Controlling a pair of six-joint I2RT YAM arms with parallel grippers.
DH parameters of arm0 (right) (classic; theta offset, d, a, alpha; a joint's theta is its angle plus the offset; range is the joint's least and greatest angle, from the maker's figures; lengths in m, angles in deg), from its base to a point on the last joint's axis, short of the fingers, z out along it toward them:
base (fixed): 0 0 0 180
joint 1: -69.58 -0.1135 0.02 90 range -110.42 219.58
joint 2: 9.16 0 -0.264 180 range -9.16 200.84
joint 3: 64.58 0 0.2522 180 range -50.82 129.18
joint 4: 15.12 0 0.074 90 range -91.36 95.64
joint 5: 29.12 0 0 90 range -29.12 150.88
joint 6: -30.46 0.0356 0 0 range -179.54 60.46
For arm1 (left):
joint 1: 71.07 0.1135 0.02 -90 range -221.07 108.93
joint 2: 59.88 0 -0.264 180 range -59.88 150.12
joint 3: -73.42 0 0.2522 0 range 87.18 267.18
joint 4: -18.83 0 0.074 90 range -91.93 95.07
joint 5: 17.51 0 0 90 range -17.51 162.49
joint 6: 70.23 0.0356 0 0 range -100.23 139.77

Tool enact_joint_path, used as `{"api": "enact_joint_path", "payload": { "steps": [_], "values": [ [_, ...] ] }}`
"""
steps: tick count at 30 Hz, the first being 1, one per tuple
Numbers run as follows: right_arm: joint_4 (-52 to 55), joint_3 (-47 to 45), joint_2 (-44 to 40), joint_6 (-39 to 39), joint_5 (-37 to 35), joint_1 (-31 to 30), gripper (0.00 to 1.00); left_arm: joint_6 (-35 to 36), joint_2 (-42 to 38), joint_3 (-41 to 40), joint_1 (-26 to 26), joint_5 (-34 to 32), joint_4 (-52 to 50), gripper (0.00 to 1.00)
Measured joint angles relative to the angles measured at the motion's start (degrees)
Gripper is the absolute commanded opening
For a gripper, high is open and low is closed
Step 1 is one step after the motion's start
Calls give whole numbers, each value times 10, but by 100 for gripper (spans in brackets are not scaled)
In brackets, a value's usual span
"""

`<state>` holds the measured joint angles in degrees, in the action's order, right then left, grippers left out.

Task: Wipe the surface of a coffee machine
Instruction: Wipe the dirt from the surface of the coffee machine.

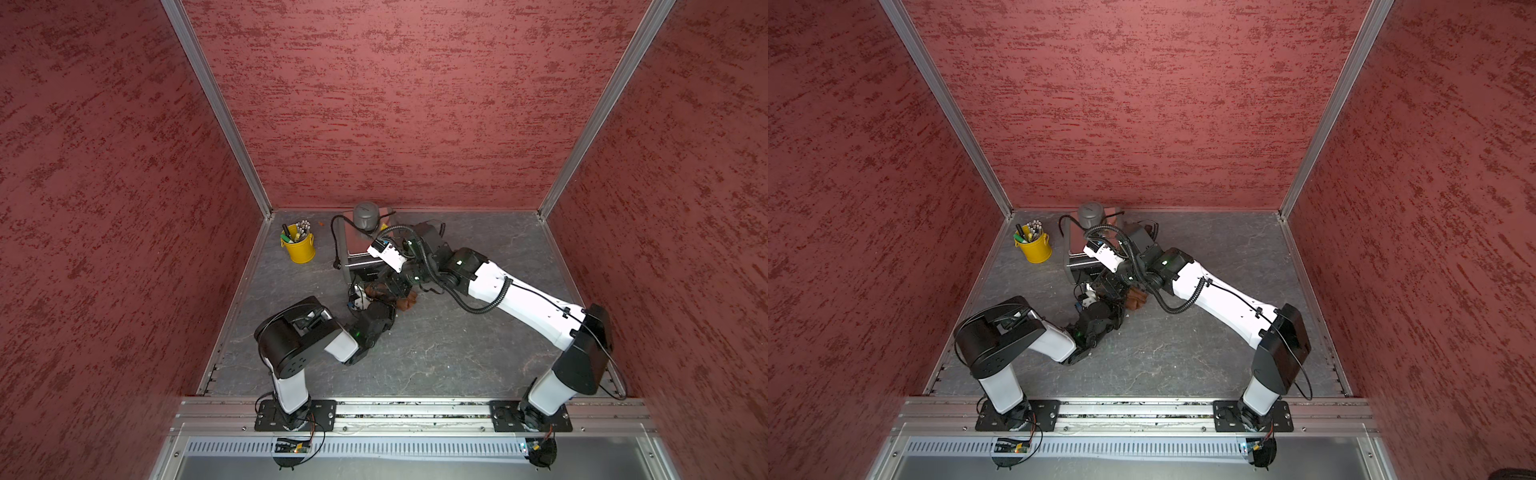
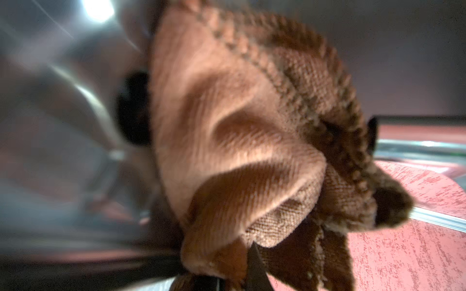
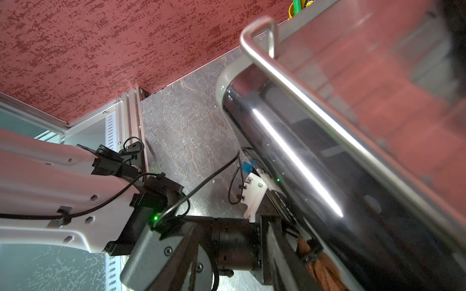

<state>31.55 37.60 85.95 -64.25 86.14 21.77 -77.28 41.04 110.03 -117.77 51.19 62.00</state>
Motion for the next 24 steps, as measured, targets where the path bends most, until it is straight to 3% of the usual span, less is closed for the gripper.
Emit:
{"api": "enact_joint_path", "payload": {
  "steps": [10, 24],
  "values": [
    [-3, 0, -15, 10, -2, 0, 45, 37, -180, -89, 23, 0, -107, 0],
    [-41, -4, -59, 38, -38, 2, 47, 155, -626, -88, 33, -32, -474, 0]
  ]
}}
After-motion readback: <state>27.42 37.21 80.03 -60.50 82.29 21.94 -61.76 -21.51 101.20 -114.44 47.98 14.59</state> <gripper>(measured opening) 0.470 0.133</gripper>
